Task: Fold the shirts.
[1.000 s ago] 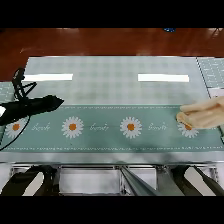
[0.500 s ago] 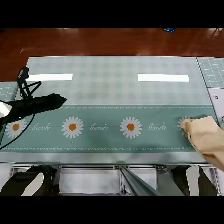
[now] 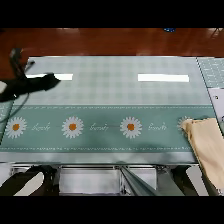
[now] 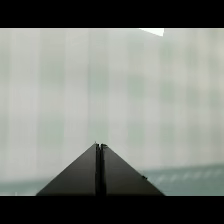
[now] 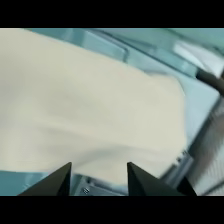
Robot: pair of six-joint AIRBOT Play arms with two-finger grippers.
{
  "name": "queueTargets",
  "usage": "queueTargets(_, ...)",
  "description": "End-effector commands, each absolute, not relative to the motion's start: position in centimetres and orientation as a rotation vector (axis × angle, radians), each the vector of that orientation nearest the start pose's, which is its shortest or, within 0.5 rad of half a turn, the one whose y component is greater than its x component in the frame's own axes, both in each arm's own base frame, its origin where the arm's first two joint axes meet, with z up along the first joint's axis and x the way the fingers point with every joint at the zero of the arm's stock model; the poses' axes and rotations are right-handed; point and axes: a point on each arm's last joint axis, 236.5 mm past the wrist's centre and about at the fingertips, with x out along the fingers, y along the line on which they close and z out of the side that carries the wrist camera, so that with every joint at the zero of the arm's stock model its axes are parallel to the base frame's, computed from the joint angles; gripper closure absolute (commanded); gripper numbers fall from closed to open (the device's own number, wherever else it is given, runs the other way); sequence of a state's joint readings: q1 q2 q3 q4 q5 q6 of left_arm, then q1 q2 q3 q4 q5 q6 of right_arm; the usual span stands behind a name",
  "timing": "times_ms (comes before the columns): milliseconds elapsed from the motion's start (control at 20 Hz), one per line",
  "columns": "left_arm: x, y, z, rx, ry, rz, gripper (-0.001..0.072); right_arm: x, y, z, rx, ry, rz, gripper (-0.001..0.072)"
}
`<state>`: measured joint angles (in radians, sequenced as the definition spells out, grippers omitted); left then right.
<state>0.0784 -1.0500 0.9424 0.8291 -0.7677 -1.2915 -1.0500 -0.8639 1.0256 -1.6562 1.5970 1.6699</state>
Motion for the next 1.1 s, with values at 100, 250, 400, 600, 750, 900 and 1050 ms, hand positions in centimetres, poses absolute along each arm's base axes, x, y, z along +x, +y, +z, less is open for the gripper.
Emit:
queueTargets(100,46.9,-8.1,26.1,-0.390,0.480,-0.387,0.0694,33.5,-18.3,18.5,0.681,0.810,-0.410,0.0513)
queueTargets(250,46.3,-11.9,32.3,-0.323,0.405,-0.506,0.0694,43.6,-6.2,24.0,0.488,0.668,0.001,0.0686)
queueTargets(400,44.6,-14.5,29.4,-0.199,0.529,-0.536,0.0694,45.8,3.0,20.2,0.270,0.796,0.149,0.0686)
queueTargets(600,43.0,-15.1,15.2,-0.073,0.855,-0.458,0.0694,43.8,5.3,9.1,0.028,1.110,0.069,0.0686)
queueTargets(750,42.8,-13.8,8.0,-0.178,0.996,-0.364,0.0693,42.4,4.6,4.5,0.014,1.220,0.027,0.0686)
queueTargets(900,43.7,-13.5,7.9,-0.184,0.975,-0.351,0.0693,43.0,4.2,5.2,-0.005,1.181,0.016,0.0685)
queueTargets(1050,43.9,-13.5,7.9,-0.185,0.968,-0.349,0.0693,43.0,4.2,5.3,-0.005,1.179,0.016,0.0685)
